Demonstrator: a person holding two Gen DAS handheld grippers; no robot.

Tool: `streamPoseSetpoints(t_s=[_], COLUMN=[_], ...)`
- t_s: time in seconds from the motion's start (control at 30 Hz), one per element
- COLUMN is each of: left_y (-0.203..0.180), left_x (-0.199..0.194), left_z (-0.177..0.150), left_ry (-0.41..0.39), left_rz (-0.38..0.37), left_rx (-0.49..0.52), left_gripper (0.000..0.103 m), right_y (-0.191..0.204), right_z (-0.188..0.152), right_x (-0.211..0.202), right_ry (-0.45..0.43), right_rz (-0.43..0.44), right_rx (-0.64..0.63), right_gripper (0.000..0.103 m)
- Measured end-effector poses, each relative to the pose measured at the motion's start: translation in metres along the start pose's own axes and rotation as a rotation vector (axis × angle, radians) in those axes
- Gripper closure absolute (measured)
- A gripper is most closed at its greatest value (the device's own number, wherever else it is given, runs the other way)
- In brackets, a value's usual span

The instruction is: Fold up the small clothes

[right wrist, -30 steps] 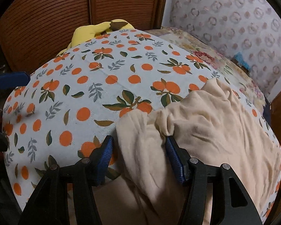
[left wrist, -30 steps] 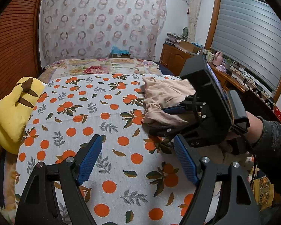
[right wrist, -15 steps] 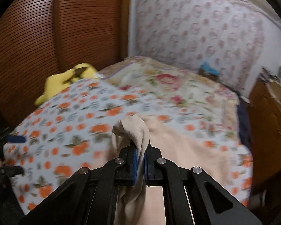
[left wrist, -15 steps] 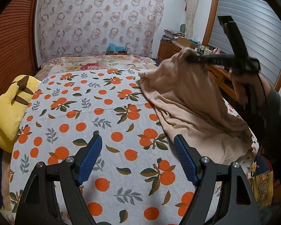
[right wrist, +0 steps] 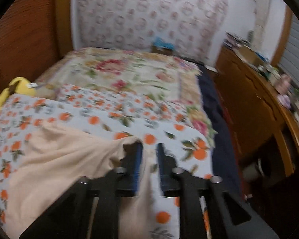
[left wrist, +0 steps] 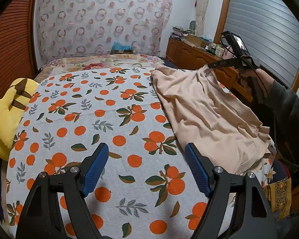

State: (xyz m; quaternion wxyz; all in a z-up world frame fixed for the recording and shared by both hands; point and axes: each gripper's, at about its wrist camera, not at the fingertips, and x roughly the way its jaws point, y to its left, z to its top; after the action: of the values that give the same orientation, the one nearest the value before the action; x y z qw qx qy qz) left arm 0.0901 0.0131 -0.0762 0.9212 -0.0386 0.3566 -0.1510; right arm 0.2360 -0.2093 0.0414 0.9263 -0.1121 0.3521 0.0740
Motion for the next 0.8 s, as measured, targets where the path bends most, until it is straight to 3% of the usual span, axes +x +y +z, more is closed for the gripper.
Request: streamPoseSetpoints(t_s=[0.13,0.33,0.47,0.53,0.57,0.7,0.8], left_y=[-0.002,-0.006,-0.008,-0.009,-0.009,-0.010,-0.011], left_x=[0.002,0.005,0.006,0.007,0.007,0.007,0.008], left_z=[0.000,0.000,-0.001,-0.002,-0.002,-0.003,-0.004], left_ry=[0.002,0.006,0.011,0.015,0.016,0.018,0.018], left_rz=[-0.003,-0.010,-0.011,-0.010,-0.011,-0.015,-0.020], left_rx=[-0.001,-0.001,0.008,0.008,0.008,0.008,0.008], left_gripper=[0.024,0.024,0.024,0.024,0.024,0.024,0.024], right_y=[-0.001,-0.005,-0.003,-0.002,0.001,-0.004,-0.024], right_z=[-0.006,-0.020,-0.029,-0.030,-0.031,-0.032,-0.036], right_x=[-0.004,-0.009,0.010,0.029,0.032,0.021,0.000], right_ry=[0.004,0.014,0.064,0.079,0.082,0.055,-0.001], right_rz=[0.033,0.190,0.203,0.204,0.211,0.229,0.176], right_rx=[0.034,0.024,-0.006,-0.021,-0.034,-0.080,-0.066], right_gripper=[0.065,0.065,0.065,0.074,0.092,0.096,0.096])
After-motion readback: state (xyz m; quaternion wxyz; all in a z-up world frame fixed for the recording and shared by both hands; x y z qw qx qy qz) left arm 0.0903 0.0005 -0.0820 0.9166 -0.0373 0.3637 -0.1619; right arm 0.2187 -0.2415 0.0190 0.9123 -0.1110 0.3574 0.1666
